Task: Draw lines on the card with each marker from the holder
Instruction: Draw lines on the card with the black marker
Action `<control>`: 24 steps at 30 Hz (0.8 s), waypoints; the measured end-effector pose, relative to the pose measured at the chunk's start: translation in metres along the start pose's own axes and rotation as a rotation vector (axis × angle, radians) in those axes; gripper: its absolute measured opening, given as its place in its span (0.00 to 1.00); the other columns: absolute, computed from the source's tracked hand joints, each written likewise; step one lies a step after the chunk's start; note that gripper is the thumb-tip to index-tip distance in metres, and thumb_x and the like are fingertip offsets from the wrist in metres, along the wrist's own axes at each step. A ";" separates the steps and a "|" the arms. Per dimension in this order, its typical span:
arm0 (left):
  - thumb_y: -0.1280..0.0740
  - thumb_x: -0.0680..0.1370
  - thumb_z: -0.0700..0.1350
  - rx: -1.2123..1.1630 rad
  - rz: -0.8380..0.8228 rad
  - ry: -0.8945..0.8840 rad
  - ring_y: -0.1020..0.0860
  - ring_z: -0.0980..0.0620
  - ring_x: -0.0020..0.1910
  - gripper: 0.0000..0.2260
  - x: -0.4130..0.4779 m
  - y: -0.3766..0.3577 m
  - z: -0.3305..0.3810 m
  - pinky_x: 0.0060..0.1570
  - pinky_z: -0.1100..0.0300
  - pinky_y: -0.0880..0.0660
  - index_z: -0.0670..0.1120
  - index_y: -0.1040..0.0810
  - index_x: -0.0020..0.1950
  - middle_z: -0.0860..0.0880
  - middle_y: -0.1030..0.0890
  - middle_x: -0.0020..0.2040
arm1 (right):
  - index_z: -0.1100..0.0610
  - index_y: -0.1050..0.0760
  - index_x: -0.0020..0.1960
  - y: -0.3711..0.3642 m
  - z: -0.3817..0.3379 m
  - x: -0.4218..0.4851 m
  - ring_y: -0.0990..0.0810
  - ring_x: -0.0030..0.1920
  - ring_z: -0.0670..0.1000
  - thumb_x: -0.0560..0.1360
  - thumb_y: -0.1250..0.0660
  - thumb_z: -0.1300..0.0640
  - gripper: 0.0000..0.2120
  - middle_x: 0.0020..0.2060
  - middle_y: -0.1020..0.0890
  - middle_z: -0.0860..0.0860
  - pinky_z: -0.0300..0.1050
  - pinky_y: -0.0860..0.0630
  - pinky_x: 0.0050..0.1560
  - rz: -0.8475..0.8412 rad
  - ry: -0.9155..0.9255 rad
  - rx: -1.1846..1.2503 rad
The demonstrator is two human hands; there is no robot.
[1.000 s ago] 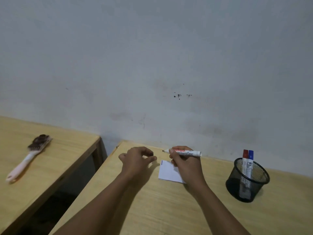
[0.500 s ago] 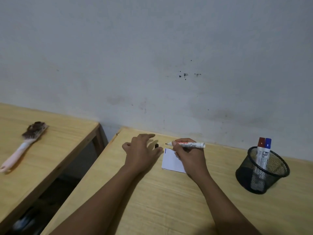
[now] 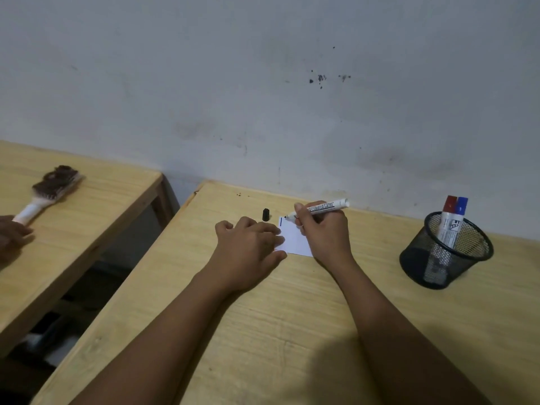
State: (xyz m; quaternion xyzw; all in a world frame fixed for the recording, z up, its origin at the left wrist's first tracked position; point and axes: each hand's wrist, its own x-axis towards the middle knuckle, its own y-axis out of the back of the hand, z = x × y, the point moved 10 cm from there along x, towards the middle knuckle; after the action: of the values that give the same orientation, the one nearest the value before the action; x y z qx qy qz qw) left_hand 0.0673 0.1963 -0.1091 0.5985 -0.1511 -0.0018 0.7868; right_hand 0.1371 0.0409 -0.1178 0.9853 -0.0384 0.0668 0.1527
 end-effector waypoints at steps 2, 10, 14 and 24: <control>0.41 0.79 0.63 -0.002 -0.058 0.002 0.34 0.54 0.68 0.18 0.000 -0.003 0.000 0.65 0.40 0.42 0.60 0.23 0.66 0.62 0.27 0.71 | 0.53 0.18 0.40 -0.001 0.000 0.001 0.15 0.38 0.48 0.77 0.29 0.49 0.11 0.36 0.13 0.49 0.52 0.18 0.47 -0.012 -0.005 0.002; 0.42 0.80 0.63 -0.042 -0.289 -0.024 0.47 0.50 0.77 0.25 -0.008 -0.018 -0.001 0.66 0.22 0.54 0.59 0.35 0.75 0.59 0.40 0.79 | 0.54 0.16 0.43 -0.002 -0.001 0.000 0.15 0.38 0.47 0.77 0.29 0.47 0.11 0.36 0.13 0.48 0.54 0.16 0.47 -0.018 0.005 -0.030; 0.44 0.81 0.63 -0.045 -0.375 -0.041 0.53 0.52 0.78 0.27 -0.014 -0.024 -0.001 0.67 0.22 0.60 0.58 0.42 0.78 0.60 0.47 0.81 | 0.54 0.17 0.42 -0.003 -0.002 -0.001 0.15 0.37 0.47 0.77 0.29 0.47 0.12 0.35 0.13 0.48 0.54 0.17 0.46 -0.026 0.009 -0.034; 0.43 0.80 0.63 -0.064 -0.411 -0.041 0.54 0.53 0.79 0.29 -0.015 -0.023 0.000 0.66 0.22 0.61 0.56 0.44 0.80 0.59 0.47 0.81 | 0.53 0.17 0.42 -0.003 0.000 0.000 0.15 0.38 0.47 0.77 0.29 0.46 0.12 0.35 0.14 0.47 0.55 0.16 0.47 -0.024 0.005 -0.049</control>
State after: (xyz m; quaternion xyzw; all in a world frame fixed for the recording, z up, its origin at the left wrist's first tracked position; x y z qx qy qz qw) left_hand 0.0568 0.1922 -0.1344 0.5911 -0.0418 -0.1794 0.7853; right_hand 0.1371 0.0439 -0.1192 0.9814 -0.0277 0.0662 0.1778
